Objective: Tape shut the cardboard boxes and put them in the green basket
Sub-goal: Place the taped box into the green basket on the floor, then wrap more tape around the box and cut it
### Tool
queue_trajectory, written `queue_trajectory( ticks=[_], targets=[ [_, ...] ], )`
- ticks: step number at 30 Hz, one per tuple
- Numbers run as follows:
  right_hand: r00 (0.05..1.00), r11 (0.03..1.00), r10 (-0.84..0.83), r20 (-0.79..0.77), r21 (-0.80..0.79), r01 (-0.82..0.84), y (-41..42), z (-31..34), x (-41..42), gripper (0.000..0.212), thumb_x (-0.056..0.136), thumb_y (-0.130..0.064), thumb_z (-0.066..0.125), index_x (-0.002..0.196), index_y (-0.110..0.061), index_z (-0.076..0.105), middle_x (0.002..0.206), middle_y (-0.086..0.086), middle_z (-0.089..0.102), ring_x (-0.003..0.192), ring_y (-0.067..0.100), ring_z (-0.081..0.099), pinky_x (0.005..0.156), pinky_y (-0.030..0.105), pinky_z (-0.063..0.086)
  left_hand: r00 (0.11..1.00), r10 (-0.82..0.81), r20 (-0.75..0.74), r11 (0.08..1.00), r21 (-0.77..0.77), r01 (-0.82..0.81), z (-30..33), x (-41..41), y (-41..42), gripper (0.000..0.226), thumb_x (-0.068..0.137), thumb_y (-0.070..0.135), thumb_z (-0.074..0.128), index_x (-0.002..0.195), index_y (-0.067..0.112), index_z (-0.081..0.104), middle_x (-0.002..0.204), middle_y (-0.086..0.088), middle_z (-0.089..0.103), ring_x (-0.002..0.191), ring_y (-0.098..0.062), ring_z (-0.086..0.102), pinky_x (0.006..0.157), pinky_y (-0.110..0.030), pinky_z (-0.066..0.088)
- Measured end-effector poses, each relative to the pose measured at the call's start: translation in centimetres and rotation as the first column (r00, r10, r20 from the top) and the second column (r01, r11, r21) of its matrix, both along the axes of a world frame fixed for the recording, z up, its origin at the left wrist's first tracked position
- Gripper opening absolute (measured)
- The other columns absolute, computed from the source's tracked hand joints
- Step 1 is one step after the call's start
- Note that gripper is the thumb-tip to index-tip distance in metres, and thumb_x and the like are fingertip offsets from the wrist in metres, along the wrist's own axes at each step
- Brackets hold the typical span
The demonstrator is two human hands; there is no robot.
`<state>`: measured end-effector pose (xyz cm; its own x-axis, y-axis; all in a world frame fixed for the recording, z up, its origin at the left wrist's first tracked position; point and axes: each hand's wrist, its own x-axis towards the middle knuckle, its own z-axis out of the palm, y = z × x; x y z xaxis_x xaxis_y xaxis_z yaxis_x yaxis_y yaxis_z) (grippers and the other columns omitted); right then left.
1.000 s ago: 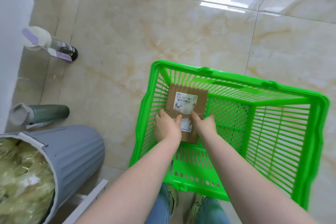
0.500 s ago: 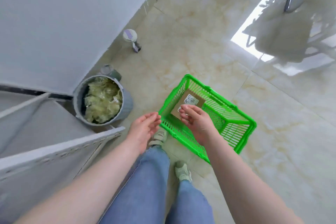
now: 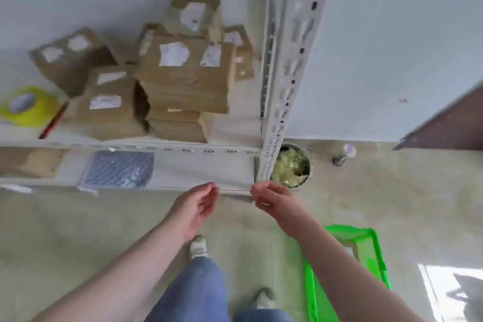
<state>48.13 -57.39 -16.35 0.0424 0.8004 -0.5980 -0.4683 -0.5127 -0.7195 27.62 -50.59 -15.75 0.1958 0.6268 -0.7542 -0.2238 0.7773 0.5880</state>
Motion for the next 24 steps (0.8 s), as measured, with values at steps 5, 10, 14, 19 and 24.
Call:
queue_trajectory(
  ticks=[5, 10, 14, 19, 24],
  targets=[
    [0.975, 0.972, 0.218, 0.045, 0.082, -0.221, 8.4, 4.7, -11.5, 0.016, 0.087, -0.010, 0.068, 0.076, -0.020, 0.075, 0.082, 0.000, 0.070, 0.074, 0.011, 0.064, 0.074, 0.022, 0.053, 0.956, 0.281, 0.083, 0.955, 0.071, -0.287, 3.3, -12.1, 3.9, 0.012, 0.094, 0.011, 0.058, 0.096, 0.010, 0.069, 0.084, -0.002, 0.074, 0.071, -0.010, 0.069, 0.062, -0.019, 0.056],
    [0.961, 0.963, 0.249, 0.119, 0.074, -0.258, 16.8, 6.5, -23.8, 0.001, 0.087, -0.013, 0.070, 0.087, -0.013, 0.071, 0.080, 0.001, 0.070, 0.071, 0.011, 0.064, 0.071, 0.022, 0.054, 0.922, 0.375, 0.098, 0.913, 0.137, -0.385, 4.8, -22.7, 9.7, 0.008, 0.092, 0.012, 0.061, 0.094, 0.009, 0.069, 0.083, -0.001, 0.073, 0.072, -0.010, 0.067, 0.064, -0.021, 0.054],
    [0.953, 0.997, -0.007, 0.304, 0.081, -0.018, 23.7, 7.7, -31.5, 0.001, 0.088, -0.013, 0.071, 0.088, -0.014, 0.070, 0.084, 0.001, 0.069, 0.080, 0.014, 0.064, 0.077, 0.025, 0.055, 0.925, 0.373, 0.068, 0.912, 0.157, -0.379, 6.3, -29.5, 16.3, 0.008, 0.095, 0.011, 0.059, 0.093, 0.010, 0.066, 0.075, 0.001, 0.070, 0.063, -0.005, 0.066, 0.058, -0.016, 0.053],
    [0.772, 0.957, -0.291, 0.565, 0.178, 0.230, 30.0, 9.9, -33.5, 0.018, 0.085, -0.024, 0.074, 0.101, -0.021, 0.067, 0.092, -0.005, 0.067, 0.085, 0.011, 0.063, 0.068, 0.020, 0.046, 0.975, 0.220, -0.041, 0.954, 0.218, -0.206, 8.4, -31.4, 24.5, 0.016, 0.094, 0.012, 0.061, 0.078, 0.010, 0.063, 0.068, -0.001, 0.061, 0.060, -0.011, 0.052, 0.059, -0.022, 0.037],
    [0.688, 0.954, -0.284, 0.668, 0.121, 0.276, 33.3, 9.8, -31.3, 0.052, 0.083, -0.036, 0.075, 0.128, -0.022, 0.053, 0.113, -0.004, 0.059, 0.096, 0.013, 0.058, 0.078, 0.027, 0.047, 0.969, 0.043, -0.244, 0.976, 0.219, 0.012, 8.5, -28.3, 29.4, 0.040, 0.091, 0.027, 0.066, 0.123, 0.003, 0.063, 0.112, -0.021, 0.067, 0.107, -0.034, 0.064, 0.100, -0.040, 0.048]
  ],
)
